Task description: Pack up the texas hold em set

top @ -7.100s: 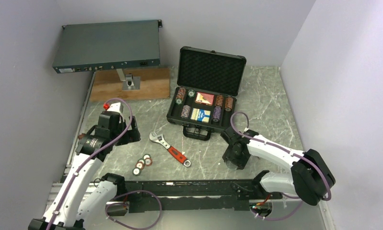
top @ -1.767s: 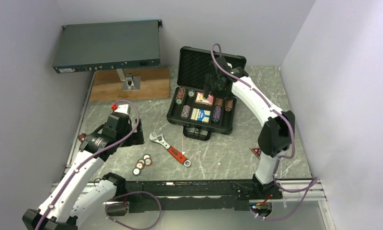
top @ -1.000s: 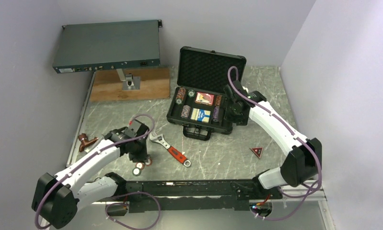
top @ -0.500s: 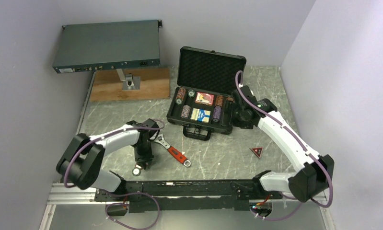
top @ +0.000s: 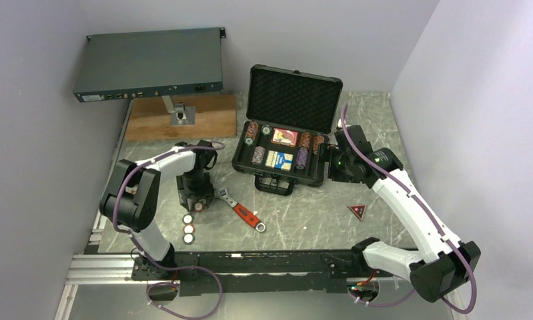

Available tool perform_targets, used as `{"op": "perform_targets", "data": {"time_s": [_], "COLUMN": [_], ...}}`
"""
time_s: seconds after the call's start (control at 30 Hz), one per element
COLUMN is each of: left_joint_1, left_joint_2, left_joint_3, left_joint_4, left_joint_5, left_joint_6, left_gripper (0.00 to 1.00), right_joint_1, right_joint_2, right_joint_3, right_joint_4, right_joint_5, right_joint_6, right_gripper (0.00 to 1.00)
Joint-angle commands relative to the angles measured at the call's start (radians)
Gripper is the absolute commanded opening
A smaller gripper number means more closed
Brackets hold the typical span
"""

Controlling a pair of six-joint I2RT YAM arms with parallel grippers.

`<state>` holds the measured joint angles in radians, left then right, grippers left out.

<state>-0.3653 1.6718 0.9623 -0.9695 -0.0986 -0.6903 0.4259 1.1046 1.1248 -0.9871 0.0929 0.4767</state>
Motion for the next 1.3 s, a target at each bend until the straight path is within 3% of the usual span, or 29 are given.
{"op": "perform_targets", "data": {"time_s": [0.0,0.07,0.13,0.33,0.5,0.8,1.27], "left_joint_1": [0.002,0.002,0.006,0.006,0.003,0.008,0.017], "left_joint_2": [0.005,-0.018,-0.042,-0.155,-0.301,-0.375,-0.384], "left_joint_3": [0.101,0.129,0.149,0.101,-0.116,-0.223,-0.388], "left_joint_4": [0.042,0.031,0.016,0.027,0.195,0.305,0.455], "left_joint_5": [-0.123,-0.14,-0.157,-0.125,0.05,0.037,-0.012], "left_joint_6": [0.057,0.075,0.095,0.117,0.107,0.099,0.071], "left_gripper": [0.73,0.85,0.89,0.85,0.85,0.91,0.72], "right_joint_1": [-0.001,0.0,-0.001,-0.002,-0.002,-0.001,-0.001], "right_joint_2": [-0.022,-0.024,-0.028,-0.014,-0.023,-0.083,-0.021], "right_joint_3": [-0.009,0.009,0.025,0.054,0.04,-0.036,-0.072], "right_joint_4": [0.006,-0.001,-0.01,-0.033,-0.053,0.008,0.139], "right_joint_5": [-0.053,-0.049,-0.032,0.035,0.095,0.091,0.051], "right_joint_6": [-0.005,-0.008,-0.012,-0.019,0.036,0.127,0.035], "right_gripper": [0.85,0.85,0.85,0.85,0.85,0.84,0.84]}}
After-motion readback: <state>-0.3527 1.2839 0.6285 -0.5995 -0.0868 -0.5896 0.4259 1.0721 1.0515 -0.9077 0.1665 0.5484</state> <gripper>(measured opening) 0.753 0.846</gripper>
